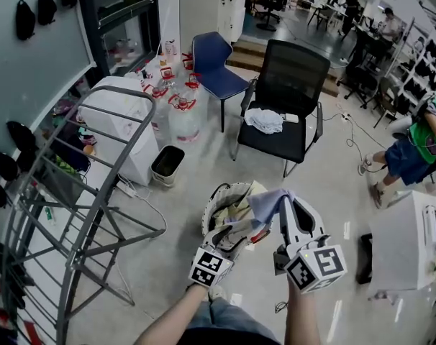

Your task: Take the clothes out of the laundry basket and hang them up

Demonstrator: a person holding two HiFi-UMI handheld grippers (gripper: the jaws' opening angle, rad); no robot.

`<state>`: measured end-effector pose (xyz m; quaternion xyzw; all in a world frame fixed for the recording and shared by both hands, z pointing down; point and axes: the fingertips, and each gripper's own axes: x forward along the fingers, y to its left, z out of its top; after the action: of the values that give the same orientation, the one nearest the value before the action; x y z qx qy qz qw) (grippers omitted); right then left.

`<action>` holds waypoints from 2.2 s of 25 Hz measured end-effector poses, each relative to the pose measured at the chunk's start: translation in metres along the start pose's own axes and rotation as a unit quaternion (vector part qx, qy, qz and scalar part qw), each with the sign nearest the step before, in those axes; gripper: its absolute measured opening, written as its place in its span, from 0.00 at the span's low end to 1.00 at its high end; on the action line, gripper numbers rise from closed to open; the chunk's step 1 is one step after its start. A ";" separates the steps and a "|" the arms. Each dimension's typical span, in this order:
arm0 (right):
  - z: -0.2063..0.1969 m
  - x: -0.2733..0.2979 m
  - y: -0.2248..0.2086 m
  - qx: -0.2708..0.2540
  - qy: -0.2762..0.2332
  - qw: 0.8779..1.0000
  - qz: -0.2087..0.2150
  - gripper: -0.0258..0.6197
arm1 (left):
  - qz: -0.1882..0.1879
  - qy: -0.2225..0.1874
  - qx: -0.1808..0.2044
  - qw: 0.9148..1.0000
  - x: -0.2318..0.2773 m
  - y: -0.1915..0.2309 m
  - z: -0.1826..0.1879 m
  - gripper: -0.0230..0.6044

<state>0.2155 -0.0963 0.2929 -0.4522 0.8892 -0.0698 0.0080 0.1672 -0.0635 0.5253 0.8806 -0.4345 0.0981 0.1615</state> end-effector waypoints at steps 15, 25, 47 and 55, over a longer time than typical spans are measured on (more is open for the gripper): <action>0.007 -0.016 0.010 0.002 -0.005 1.000 0.010 0.06 | -0.002 0.081 0.024 0.996 0.058 -0.018 -0.051 0.45; 0.002 -0.021 0.001 0.014 -0.005 1.000 0.005 0.06 | -0.003 0.102 0.029 0.994 0.070 -0.013 -0.061 0.13; -0.007 -0.036 -0.029 0.020 -0.011 0.999 -0.026 0.06 | 0.026 0.062 -0.028 0.997 0.036 0.013 -0.048 0.08; -0.025 -0.042 -0.054 0.016 0.003 0.998 -0.059 0.06 | 0.057 0.008 -0.025 0.998 0.003 0.033 0.004 0.08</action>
<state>0.2815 -0.0906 0.3228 -0.5035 0.8597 -0.0854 0.0084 0.1428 -0.0861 0.5293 0.8493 -0.4849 0.1035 0.1814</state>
